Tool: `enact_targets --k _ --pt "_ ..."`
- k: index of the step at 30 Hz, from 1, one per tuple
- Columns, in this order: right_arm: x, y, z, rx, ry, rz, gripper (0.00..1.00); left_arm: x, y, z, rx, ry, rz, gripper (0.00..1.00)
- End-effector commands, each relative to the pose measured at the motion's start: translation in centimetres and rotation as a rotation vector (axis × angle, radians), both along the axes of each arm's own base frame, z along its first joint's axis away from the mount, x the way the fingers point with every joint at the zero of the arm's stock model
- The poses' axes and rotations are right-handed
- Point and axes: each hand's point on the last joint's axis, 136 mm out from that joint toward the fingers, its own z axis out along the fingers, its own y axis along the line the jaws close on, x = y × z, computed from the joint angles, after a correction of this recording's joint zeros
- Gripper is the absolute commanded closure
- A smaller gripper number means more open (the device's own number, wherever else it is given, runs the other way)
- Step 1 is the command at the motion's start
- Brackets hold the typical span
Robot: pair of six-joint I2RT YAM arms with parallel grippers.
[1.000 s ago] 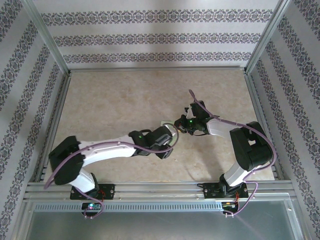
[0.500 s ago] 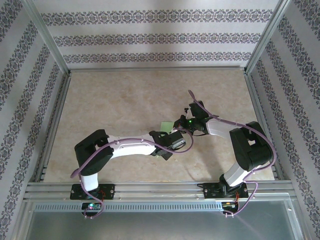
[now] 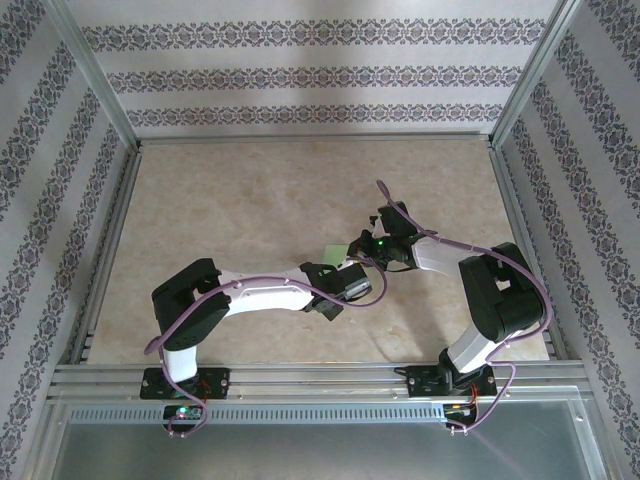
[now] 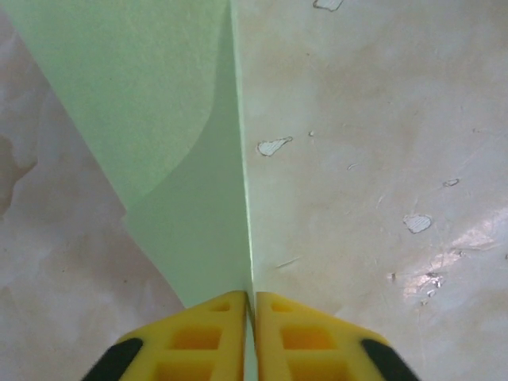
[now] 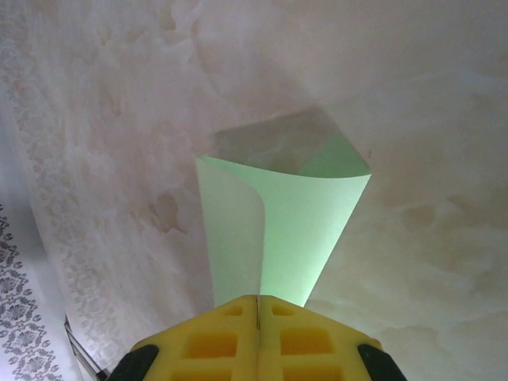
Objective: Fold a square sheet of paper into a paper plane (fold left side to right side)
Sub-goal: Fold the wing for the fifth time at the center of the table.
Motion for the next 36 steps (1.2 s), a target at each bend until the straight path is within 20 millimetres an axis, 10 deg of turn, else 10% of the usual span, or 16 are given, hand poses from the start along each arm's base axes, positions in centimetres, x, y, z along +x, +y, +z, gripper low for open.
enact_targets --k 1,7,20,36 --pt "0.2 0.1 0.0 -0.025 -0.005 -0.002 0.93 -0.1 0.3 -0.4 0.039 -0.004 -0.011 0.94" --pt "0.4 -1.2 0.7 -0.047 -0.029 -0.017 0.81 0.0 0.5 -0.5 0.013 0.008 0.008 1.0" --pt "-0.8 -11.6 4.2 -0.227 -0.183 -0.159 0.48 0.4 -1.6 0.9 -0.293 0.191 0.019 1.0" --pt "-2.9 -7.1 3.2 -0.076 -0.241 -0.042 0.54 2.9 -4.1 3.1 -0.836 0.545 0.211 1.0"
